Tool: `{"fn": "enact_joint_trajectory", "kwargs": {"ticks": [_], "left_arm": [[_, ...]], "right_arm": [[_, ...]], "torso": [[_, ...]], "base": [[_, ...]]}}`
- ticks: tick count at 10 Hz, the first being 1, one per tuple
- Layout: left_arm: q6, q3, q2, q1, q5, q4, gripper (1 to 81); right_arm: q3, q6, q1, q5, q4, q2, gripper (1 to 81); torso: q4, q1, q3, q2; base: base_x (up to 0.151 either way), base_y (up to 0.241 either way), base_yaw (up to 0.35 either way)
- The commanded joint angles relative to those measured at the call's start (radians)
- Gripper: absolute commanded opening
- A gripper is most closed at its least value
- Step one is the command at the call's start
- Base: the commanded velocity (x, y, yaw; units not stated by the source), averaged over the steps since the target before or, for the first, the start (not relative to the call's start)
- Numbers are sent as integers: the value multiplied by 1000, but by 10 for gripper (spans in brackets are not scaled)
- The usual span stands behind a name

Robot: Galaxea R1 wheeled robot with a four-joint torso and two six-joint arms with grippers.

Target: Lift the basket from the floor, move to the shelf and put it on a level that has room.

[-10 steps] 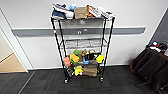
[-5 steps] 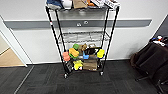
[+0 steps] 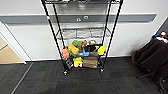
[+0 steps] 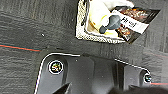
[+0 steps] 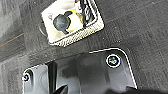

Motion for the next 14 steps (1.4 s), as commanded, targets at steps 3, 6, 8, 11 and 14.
{"fn": "enact_joint_trajectory", "kwargs": {"ticks": [3,6,8,11,14], "left_arm": [[2,-34,11,-92,118,-39,811],[2,-107,56,-99,148,-37,811],[2,-107,60,-99,148,-37,811],[2,-99,62,-99,151,-37,811],[2,-99,59,-99,163,-48,811]], "right_arm": [[-72,3,85,-175,10,1,811],[-115,10,103,-199,24,15,811],[-129,14,117,-203,47,15,811],[-169,14,154,-267,62,19,811],[-218,14,214,-321,50,39,811]], "torso": [[0,106,-1,-166],[0,172,-1,-269],[0,214,-2,-337],[0,277,-2,-437],[0,341,-2,-539]], "base": [[0,0,0],[0,0,0],[0,0,0],[0,0,0],[0,0,0]]}}
